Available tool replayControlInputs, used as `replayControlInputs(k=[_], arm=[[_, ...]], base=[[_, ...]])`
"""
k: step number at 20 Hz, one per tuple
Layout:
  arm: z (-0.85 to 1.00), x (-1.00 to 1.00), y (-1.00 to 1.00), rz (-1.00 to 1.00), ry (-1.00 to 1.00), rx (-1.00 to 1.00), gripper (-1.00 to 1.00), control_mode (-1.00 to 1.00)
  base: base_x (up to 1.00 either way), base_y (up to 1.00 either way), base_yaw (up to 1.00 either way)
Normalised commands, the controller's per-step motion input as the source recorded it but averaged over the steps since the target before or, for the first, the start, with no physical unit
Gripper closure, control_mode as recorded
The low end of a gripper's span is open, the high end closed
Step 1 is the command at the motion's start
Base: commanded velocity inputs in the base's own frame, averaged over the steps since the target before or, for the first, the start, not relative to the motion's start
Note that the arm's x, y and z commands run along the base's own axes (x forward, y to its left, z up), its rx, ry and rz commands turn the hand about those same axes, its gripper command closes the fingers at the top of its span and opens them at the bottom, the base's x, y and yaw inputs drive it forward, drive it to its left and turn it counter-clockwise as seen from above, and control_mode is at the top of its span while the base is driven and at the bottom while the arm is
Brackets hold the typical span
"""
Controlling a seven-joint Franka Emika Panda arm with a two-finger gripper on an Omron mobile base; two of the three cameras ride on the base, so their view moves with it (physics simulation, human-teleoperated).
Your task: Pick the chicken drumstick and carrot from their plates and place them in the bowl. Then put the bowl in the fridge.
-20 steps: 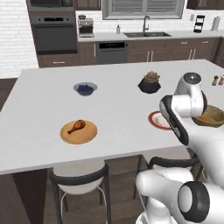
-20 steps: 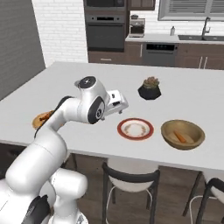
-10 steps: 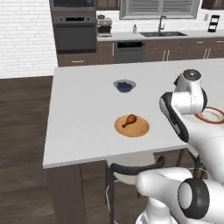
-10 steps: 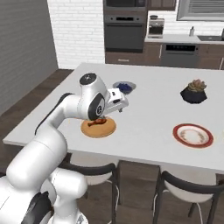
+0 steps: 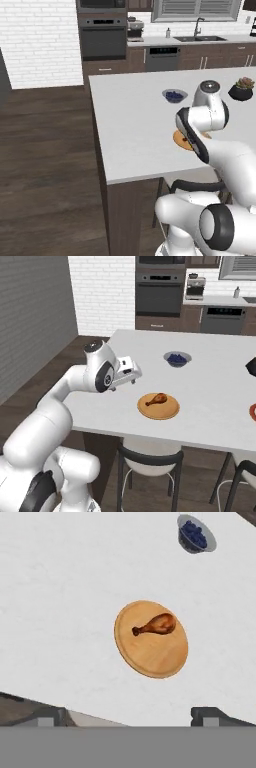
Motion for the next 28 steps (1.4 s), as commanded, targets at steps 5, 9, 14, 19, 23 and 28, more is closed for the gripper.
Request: replayControlInputs(k=[5, 9, 14, 19, 23, 28], arm=[[-0.01, 0.68, -0.22, -0.26, 0.13, 0.0, -1.0, -1.0], [-0.01, 0.26, -0.97, -0.33, 0.07, 0.39, -1.0, -1.0], [-0.33, 0.46, -0.55, -0.46, 0.02, 0.31, -1.0, -1.0], [-0.82, 0.42, 0.23, -0.53, -0.04, 0.12, -1.0, -1.0], [-0.66, 0.15, 0.19, -0.4, -0.02, 0.06, -1.0, -1.0], [-0.74, 0.04, 0.0, -0.28, -0.05, 0.08, -1.0, -1.0]], base=[[0.0, 0.0, 0.0], [0.0, 0.0, 0.0], [0.0, 0.0, 0.0], [0.0, 0.0, 0.0], [0.0, 0.0, 0.0], [0.0, 0.0, 0.0]])
